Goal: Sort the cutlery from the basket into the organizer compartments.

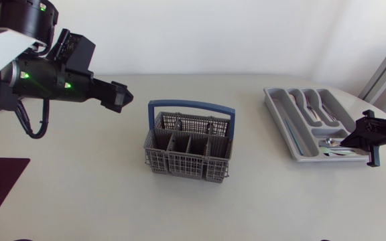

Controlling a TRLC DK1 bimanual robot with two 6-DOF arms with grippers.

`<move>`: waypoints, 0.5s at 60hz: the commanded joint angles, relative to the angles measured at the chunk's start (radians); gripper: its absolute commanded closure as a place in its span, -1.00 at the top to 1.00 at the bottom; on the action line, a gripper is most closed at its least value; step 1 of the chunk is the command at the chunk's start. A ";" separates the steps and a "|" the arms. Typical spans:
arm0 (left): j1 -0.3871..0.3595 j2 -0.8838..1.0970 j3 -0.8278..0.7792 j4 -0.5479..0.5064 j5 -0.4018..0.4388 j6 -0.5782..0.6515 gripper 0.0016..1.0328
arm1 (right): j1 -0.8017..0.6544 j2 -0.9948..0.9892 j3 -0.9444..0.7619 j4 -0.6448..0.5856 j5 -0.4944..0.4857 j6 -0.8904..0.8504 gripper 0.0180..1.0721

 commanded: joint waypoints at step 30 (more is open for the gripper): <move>-0.008 -0.066 -0.067 0.002 -0.020 0.016 0.92 | -0.001 -0.088 -0.125 0.170 0.069 0.008 0.93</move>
